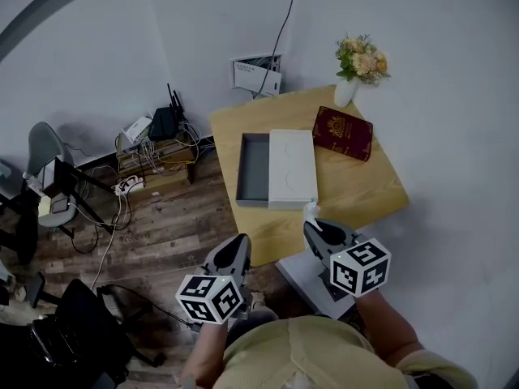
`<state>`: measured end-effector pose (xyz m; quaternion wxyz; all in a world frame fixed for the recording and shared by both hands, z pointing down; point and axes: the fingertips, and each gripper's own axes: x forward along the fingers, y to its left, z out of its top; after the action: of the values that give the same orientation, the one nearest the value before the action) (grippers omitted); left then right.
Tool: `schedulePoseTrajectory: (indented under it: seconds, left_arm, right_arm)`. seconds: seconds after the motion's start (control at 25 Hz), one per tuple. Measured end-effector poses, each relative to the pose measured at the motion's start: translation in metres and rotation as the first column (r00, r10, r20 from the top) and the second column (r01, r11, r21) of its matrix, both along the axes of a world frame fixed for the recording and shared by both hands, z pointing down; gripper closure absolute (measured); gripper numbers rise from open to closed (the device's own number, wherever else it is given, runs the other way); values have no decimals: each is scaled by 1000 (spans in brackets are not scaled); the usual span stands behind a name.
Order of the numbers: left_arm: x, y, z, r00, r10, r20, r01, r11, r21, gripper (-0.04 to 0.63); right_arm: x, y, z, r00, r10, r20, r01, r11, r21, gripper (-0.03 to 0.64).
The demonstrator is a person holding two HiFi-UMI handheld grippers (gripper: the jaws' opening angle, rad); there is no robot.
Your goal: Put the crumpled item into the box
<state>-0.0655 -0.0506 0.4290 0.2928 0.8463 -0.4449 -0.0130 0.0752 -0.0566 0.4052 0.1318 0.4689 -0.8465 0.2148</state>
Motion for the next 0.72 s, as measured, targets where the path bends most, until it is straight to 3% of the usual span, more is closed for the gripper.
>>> schedulePoseTrajectory:
  seconds: [0.72]
  left_arm:
    - [-51,-19,3,996,-50,73,50,999,-1,571]
  right_arm:
    - [-53,-43,-12,998,-54,34,52,998,43,569]
